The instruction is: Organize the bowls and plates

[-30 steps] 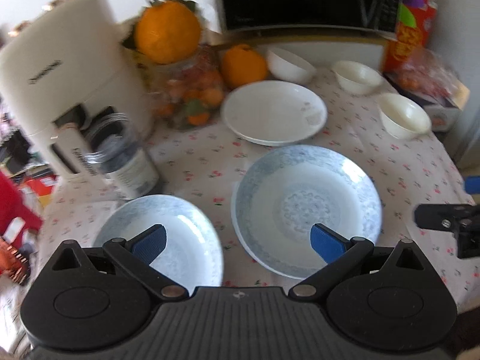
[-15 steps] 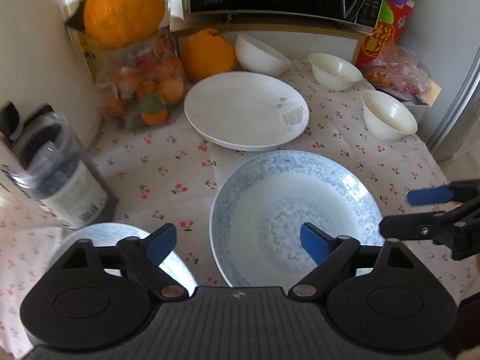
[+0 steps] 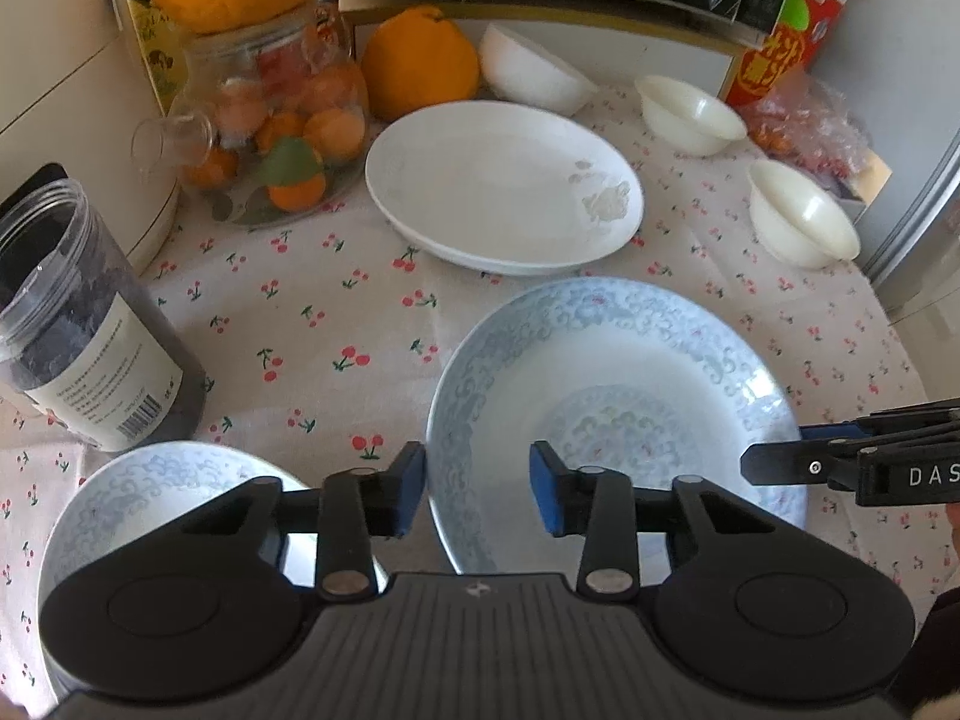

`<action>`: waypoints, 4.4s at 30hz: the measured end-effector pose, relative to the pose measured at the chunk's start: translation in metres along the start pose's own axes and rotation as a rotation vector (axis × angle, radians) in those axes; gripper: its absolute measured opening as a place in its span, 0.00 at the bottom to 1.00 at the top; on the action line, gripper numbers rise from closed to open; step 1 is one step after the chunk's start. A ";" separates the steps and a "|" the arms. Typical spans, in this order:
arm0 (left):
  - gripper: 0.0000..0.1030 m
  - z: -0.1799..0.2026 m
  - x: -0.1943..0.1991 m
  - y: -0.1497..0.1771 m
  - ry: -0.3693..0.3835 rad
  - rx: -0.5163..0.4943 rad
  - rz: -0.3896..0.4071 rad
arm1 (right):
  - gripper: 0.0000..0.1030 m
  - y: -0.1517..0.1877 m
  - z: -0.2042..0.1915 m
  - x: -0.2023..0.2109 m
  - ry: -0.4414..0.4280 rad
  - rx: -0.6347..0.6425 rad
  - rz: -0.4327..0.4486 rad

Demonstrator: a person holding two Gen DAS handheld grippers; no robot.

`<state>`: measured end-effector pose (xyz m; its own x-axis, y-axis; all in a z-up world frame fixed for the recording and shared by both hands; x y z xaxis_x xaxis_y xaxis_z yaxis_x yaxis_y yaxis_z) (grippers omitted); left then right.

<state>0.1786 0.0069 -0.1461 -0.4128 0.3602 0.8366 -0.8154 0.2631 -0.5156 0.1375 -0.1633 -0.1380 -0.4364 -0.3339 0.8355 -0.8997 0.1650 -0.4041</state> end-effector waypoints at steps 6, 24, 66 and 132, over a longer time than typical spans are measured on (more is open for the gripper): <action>0.17 -0.004 -0.003 0.004 -0.034 0.004 -0.013 | 0.15 0.000 0.002 -0.006 0.024 0.002 0.007; 0.10 0.024 0.003 0.003 0.043 0.040 0.019 | 0.11 -0.022 0.031 0.014 0.117 -0.004 0.054; 0.83 0.009 0.047 -0.006 -0.036 -0.013 0.160 | 0.79 -0.037 0.013 0.041 0.147 0.023 0.194; 0.45 -0.128 0.079 0.088 -0.059 0.133 0.171 | 0.37 0.067 -0.194 -0.041 0.040 0.490 0.188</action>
<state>0.1259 0.1727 -0.1487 -0.5692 0.3355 0.7507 -0.7764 0.0813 -0.6250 0.0958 0.0413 -0.1269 -0.5986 -0.3030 0.7415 -0.7060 -0.2378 -0.6671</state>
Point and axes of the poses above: each gripper's, at about its wrist camera, not at the fingertips, and x roughly against the way its jaws point, z to its right, y to its underside, the point moved 10 cm from there along -x, roughly the way its jaws point, and after that the axes turned 8 degrees about y, right-handed, at the moved point
